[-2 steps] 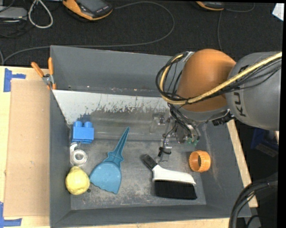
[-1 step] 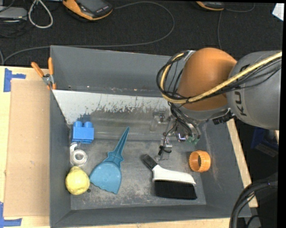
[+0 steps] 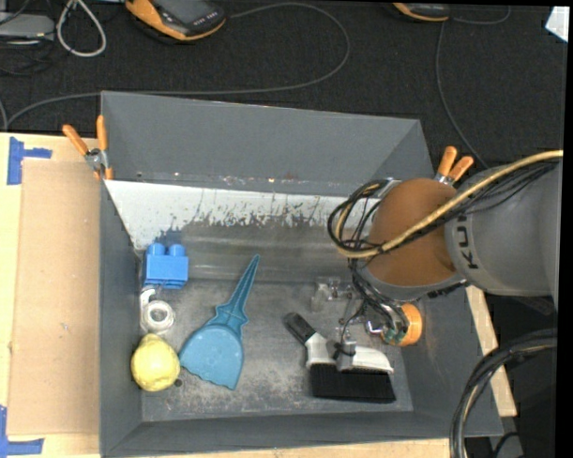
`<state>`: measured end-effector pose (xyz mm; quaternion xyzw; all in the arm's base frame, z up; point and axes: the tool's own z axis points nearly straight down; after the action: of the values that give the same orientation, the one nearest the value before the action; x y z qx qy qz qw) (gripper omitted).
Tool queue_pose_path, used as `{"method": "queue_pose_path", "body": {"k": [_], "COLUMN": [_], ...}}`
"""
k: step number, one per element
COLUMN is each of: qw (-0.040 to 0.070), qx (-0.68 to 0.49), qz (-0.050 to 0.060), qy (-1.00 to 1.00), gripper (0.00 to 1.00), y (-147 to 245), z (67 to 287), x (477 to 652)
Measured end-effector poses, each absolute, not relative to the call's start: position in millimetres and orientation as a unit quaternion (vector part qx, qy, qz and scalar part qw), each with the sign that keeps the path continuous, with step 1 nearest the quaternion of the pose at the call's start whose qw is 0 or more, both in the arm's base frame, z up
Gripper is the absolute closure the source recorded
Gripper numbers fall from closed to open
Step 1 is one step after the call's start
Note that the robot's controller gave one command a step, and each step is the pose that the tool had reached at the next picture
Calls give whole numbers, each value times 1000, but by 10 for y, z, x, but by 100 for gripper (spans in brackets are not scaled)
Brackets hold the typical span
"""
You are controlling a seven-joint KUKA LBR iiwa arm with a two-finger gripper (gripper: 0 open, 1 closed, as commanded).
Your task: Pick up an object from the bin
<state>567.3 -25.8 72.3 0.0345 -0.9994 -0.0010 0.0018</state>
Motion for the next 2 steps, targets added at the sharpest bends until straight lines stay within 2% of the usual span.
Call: {"method": "queue_pose_path", "body": {"k": [1, 2], "qw": [-5, 5], "qx": [-73, -71], "qz": [-1, -2], "qy": [-997, -997], "gripper": [0, 0], "y": [-622, -904], "z": [1217, 991], "x": [5549, 5018]}}
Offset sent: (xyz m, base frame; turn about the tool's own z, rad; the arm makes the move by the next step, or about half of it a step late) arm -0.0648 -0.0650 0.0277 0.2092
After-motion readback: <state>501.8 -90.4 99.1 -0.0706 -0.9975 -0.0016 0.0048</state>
